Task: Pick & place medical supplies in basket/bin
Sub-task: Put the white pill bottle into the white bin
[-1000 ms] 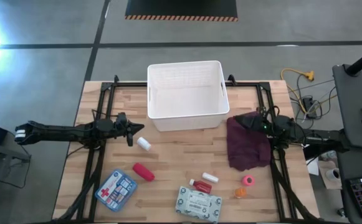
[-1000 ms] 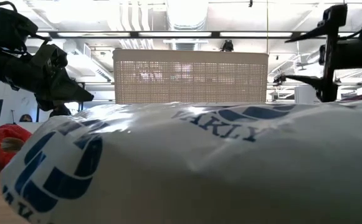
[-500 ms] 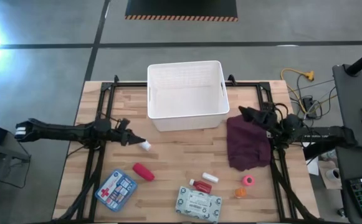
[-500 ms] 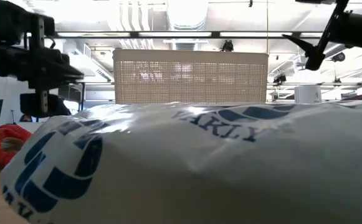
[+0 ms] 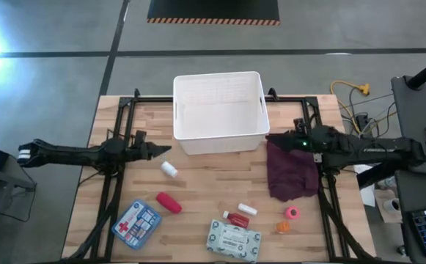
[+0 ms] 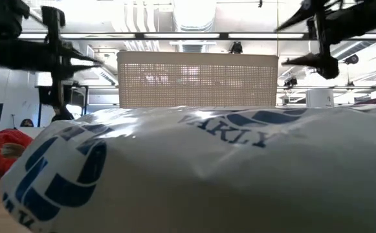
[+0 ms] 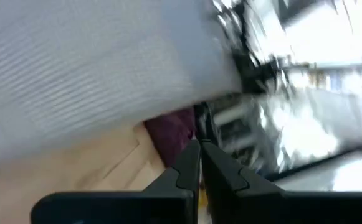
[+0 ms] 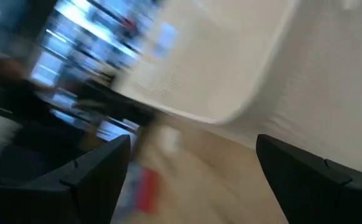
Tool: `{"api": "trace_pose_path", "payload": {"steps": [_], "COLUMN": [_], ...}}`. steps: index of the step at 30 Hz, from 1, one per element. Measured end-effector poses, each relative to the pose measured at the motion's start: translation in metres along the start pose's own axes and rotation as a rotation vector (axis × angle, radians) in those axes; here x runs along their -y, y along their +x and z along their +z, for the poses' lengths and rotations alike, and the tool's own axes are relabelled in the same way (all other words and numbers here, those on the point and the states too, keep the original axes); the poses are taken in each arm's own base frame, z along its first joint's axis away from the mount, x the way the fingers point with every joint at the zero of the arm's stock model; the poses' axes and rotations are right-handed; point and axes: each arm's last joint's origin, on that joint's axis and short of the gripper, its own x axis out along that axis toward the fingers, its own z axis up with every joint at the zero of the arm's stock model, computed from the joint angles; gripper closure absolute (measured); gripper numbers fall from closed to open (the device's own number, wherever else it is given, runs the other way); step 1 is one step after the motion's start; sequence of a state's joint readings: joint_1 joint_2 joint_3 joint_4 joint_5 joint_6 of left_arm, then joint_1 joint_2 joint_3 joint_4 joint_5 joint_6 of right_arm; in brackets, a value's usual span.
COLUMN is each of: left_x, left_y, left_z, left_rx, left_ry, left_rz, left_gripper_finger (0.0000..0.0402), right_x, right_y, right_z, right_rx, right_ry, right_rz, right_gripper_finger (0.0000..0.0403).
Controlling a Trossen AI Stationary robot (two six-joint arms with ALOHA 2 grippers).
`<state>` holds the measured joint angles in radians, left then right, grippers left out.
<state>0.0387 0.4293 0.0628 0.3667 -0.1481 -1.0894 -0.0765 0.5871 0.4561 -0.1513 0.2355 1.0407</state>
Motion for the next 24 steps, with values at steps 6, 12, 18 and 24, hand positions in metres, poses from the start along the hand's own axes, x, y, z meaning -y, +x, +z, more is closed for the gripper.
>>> {"api": "trace_pose_path", "payload": {"steps": [6, 12, 18, 24], "left_x": [0.06, 0.086, 0.1, 0.095], "left_y": [0.003, 0.004, 0.037, 0.06], "left_z": [0.023, 0.036, 0.035, 0.027], "left_rx": [-0.304, -0.885, -1.077, -1.246], "left_ry": [0.469, 0.765, 0.96, 1.174], "left_rz": [0.078, 0.511, 0.481, 0.378], "left_gripper_finger": [0.0402, 0.0377, 0.0281, 0.02], "right_x": [-0.023, -0.027, -0.018, -0.015], "right_y": [-0.012, -0.014, -0.002, 0.006], "right_z": [0.017, 0.02, 0.011, 0.004], "right_rx": [-0.139, -0.288, -0.388, -0.483], "right_ry": [-0.178, -0.308, -0.348, -0.364], "right_rz": [-0.207, -0.398, -0.484, -0.499], "right_gripper_finger": [0.0066, 0.0064, 0.0053, 0.0049]}}
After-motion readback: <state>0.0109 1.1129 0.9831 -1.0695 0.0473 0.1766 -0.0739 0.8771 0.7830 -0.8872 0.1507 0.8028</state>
